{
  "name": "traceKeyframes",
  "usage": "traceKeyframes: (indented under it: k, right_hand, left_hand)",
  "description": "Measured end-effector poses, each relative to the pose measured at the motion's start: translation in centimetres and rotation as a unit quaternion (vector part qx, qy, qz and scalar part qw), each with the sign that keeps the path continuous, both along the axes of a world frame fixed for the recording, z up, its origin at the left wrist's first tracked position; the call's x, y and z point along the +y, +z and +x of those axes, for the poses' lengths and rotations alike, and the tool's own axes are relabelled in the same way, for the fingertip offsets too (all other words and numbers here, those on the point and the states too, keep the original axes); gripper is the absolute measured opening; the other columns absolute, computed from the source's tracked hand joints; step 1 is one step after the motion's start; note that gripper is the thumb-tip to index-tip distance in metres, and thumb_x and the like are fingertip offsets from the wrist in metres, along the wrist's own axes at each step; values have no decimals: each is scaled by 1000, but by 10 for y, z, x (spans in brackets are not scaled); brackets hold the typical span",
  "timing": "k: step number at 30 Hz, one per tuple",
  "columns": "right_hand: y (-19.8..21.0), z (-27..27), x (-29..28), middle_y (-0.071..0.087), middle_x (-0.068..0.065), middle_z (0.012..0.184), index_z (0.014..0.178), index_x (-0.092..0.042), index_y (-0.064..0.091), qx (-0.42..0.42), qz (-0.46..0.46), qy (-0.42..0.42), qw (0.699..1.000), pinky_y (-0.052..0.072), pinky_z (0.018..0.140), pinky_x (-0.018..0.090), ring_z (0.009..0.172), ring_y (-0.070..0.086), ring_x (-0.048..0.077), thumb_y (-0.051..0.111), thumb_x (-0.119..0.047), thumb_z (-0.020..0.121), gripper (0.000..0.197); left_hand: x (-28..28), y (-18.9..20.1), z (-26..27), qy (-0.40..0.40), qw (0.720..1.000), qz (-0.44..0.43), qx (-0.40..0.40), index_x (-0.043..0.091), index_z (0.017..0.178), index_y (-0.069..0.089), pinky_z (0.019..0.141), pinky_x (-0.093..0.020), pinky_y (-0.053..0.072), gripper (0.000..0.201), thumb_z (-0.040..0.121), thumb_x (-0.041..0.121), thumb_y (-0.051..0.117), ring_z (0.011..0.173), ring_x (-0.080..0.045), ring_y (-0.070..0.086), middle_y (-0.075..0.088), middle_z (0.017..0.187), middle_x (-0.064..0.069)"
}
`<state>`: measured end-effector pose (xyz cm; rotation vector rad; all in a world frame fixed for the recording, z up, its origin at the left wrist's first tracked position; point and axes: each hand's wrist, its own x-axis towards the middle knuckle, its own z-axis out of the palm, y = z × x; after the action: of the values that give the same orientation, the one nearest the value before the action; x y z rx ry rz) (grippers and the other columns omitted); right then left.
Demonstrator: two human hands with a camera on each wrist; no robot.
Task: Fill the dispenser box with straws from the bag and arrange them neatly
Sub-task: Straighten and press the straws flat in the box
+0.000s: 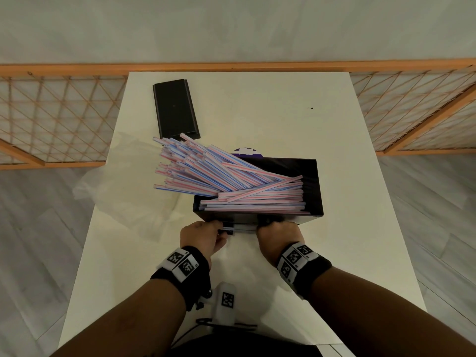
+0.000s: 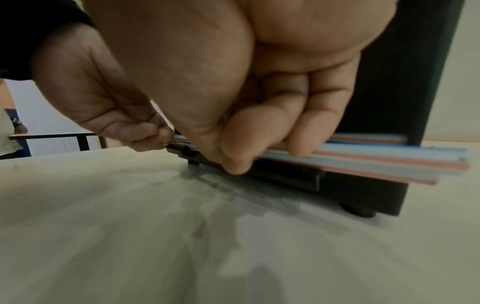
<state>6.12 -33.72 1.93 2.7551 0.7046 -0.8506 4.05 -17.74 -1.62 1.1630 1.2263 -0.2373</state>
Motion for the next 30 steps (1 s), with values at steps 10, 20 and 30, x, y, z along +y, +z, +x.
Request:
traceKeyframes:
  k: [10,20,30]
  right_hand:
    - [74,-8,-14,48,2,39,49,-15,51,-152,135,6,979,26,41,23,29,47,27,81,-10,45,31]
    - [74,43,-15,54,3,94,95,-17,62,-101,216,-58,969,44,73,33,94,56,28,56,-56,88,39]
    - [56,-5,-11,69,1,73,80,-20,63,-98,226,-2,969,49,60,33,71,66,31,56,-44,85,25]
  left_hand:
    - [29,15,0,32,999,25,-11,3,75,57,48,-30,45,14,87,8,51,50,-25,48,49,69,-12]
    - [48,54,18,37,986,98,-128,7,80,56,40,-24,39,13,89,1,49,45,-21,40,48,62,-8]
    - [36,12,-2,-181,982,50,23,2,91,68,45,-26,43,8,92,4,60,57,-23,57,60,78,-11]
